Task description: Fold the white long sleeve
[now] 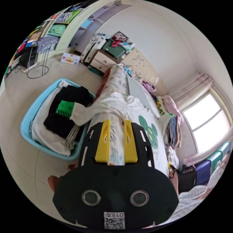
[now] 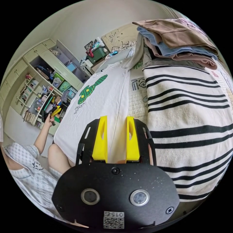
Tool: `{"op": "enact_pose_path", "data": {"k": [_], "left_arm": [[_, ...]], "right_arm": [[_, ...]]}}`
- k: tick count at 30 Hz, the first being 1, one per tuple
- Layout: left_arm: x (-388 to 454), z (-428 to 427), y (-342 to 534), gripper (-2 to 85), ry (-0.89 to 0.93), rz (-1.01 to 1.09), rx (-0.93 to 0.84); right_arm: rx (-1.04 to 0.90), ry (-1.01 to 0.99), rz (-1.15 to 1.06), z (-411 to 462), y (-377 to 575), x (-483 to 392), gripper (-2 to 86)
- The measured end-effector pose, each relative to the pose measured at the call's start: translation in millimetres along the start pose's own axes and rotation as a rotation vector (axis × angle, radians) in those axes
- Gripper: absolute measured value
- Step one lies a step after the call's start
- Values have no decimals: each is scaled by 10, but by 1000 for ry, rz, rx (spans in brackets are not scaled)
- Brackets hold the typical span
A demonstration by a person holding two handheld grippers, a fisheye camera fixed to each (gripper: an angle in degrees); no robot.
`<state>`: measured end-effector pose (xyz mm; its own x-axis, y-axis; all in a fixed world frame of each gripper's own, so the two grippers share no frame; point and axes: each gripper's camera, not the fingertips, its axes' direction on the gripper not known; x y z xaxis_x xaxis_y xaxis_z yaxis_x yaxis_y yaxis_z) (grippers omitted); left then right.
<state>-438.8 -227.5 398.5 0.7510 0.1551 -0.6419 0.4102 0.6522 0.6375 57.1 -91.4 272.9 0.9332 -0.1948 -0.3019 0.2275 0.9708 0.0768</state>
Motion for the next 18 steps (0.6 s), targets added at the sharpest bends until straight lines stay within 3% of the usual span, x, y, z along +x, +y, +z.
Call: {"op": "enact_pose_path", "data": {"k": [4,10,13,16,18], "left_arm": [[280,-420,849,98,85,45,-34],[557,-723,1670,106,-45,100,-96],[549,-716,1960,102,-64,148,-130],[378,-854,2324,62,-33,159,45],[287,-876,2300,57,66,132,-36]], "right_arm": [[62,-65,10,-175,161,14,115],[126,-74,-10,-486,503,7,115],[98,-34,-32,-559,622,18,120],[26,-34,-57,-529,685,37,130],[-25,-33,-95,-466,720,-1,132]]}}
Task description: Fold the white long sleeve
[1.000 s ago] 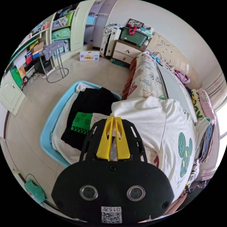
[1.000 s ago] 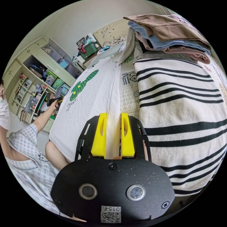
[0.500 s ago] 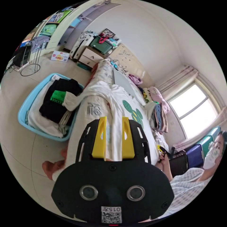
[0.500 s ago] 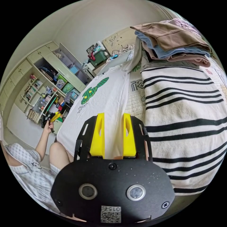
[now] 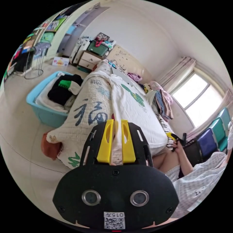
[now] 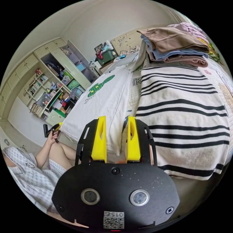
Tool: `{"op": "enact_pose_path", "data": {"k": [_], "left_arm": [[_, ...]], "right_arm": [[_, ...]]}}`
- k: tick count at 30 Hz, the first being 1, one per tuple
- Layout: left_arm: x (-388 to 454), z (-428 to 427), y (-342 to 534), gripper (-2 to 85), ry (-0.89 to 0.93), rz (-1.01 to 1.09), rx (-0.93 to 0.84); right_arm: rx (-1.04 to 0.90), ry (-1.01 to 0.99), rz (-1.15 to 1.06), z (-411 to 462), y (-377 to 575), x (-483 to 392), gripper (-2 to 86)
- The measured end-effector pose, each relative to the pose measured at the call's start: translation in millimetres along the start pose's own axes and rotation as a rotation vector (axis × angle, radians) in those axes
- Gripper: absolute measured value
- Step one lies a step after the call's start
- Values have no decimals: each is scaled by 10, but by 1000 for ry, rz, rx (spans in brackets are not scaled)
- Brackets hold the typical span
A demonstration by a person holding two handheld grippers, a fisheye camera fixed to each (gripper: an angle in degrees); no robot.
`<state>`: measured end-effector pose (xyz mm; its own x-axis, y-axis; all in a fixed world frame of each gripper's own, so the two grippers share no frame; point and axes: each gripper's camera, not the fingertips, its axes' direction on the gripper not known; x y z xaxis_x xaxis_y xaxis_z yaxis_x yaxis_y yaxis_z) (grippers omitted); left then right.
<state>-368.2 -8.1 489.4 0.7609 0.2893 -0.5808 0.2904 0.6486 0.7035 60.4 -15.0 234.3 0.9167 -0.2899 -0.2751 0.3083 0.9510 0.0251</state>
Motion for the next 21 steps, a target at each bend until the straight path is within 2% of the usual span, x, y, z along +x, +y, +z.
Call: {"op": "enact_pose_path", "data": {"k": [5,10,14,17,21], "left_arm": [[267,-40,72,72,-99,86,-6],[357,-97,158,82,-70,75,-8],[335,-141,211,42,-40,37,-19],[364,-169,230,8,-48,43,-27],[479,-303,290,-4,-74,73,19]], "right_arm": [[-44,64,-34,139,30,-137,131],[-39,115,-55,219,70,-281,135],[-49,155,-68,315,88,-377,134],[-57,209,-67,382,94,-434,106],[-38,193,-52,373,116,-436,17]]}}
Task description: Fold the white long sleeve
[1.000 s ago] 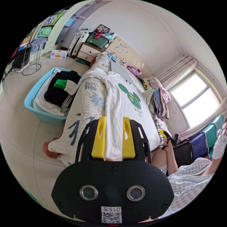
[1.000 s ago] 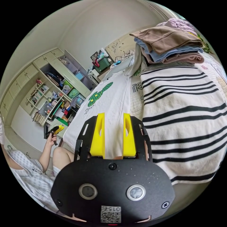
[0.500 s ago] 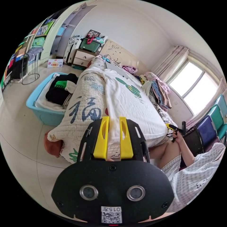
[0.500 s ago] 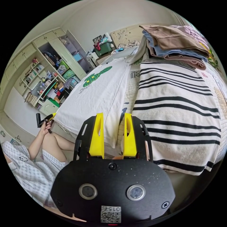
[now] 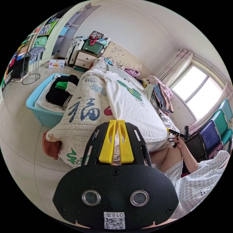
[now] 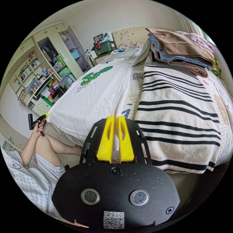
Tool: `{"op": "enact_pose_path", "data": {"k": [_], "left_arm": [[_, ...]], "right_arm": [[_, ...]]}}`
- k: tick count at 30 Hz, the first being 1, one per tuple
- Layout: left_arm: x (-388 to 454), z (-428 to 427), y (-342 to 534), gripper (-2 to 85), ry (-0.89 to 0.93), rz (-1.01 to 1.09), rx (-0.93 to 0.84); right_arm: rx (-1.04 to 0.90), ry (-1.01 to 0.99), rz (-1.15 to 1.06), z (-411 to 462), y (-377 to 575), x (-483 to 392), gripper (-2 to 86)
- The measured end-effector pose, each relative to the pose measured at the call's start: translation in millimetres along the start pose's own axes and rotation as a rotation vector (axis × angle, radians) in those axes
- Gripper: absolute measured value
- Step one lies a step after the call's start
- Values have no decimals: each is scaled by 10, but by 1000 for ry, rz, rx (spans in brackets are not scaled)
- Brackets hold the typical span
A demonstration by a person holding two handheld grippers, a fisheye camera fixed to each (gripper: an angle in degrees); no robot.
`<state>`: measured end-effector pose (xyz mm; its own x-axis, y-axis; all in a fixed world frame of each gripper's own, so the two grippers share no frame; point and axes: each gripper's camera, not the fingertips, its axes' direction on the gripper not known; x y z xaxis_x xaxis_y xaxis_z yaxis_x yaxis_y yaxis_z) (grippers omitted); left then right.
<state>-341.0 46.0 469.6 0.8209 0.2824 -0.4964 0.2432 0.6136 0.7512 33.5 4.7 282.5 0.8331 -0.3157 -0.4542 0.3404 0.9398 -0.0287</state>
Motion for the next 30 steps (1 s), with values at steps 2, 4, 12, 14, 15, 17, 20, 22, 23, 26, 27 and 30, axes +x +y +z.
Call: {"op": "enact_pose_path", "data": {"k": [2,4,12,14,15,17,20,22,23,26,27,30], "left_arm": [[27,-58,20,-6,-10,-4,15],[41,-133,47,-7,-38,-12,40],[131,42,68,-8,-156,26,-78],[122,53,67,-7,-146,2,-78],[120,67,65,-7,-142,-7,-78],[141,96,60,-7,-145,-2,-84],[198,139,65,-7,-167,16,-85],[238,167,69,-6,-184,23,-85],[264,189,66,-6,-194,30,-89],[250,220,39,-4,-180,24,-102],[195,209,22,-3,-156,-12,-105],[78,50,3,-4,-194,-133,-77]], "right_arm": [[23,-5,-4,-33,20,-2,1],[34,18,11,-50,36,-1,-4],[-58,134,-29,247,-30,-170,-5],[-56,122,-10,265,-40,-158,-5],[-56,127,-11,283,-46,-170,-4],[-55,174,-45,326,-44,-256,-4],[-54,288,-103,421,-31,-448,-3],[-57,340,-125,483,-35,-528,-3],[-57,363,-132,517,-41,-561,-3],[-55,378,-126,557,-61,-570,-1],[-54,373,-122,558,-67,-552,0],[-44,343,-102,525,-75,-451,8]]}}
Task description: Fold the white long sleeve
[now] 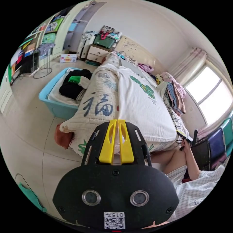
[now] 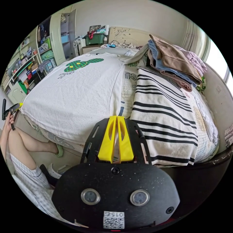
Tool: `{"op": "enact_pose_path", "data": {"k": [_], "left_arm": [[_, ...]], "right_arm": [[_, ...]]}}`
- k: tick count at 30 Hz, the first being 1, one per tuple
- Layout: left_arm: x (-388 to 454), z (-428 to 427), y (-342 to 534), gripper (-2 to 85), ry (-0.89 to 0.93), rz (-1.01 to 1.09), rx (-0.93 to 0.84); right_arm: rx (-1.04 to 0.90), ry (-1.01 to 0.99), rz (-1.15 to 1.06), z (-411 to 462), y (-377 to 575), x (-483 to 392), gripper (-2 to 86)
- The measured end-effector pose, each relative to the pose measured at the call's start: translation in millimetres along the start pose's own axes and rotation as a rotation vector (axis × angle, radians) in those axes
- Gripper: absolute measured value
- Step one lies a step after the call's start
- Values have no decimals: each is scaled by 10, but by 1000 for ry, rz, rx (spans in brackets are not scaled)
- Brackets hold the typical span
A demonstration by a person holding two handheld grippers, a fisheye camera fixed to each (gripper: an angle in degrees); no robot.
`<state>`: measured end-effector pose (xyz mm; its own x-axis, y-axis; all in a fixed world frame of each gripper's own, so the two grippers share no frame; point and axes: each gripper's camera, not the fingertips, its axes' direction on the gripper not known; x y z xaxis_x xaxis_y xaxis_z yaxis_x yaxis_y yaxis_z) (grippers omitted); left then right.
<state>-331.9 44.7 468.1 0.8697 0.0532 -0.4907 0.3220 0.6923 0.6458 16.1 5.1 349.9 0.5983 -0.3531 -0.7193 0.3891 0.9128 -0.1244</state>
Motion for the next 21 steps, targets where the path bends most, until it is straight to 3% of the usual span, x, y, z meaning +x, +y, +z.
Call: {"op": "enact_pose_path", "data": {"k": [4,11,16,21], "left_arm": [[65,-341,-5,-4,-41,-43,84],[945,-405,-340,5,-28,160,157],[1880,255,-771,26,71,357,140],[3030,1612,-1336,48,269,549,-15]], "right_arm": [[21,-86,75,-32,26,257,36],[239,-188,300,-257,119,783,46],[291,-238,322,-204,2,847,67],[368,-305,297,-215,-488,905,85]]}}
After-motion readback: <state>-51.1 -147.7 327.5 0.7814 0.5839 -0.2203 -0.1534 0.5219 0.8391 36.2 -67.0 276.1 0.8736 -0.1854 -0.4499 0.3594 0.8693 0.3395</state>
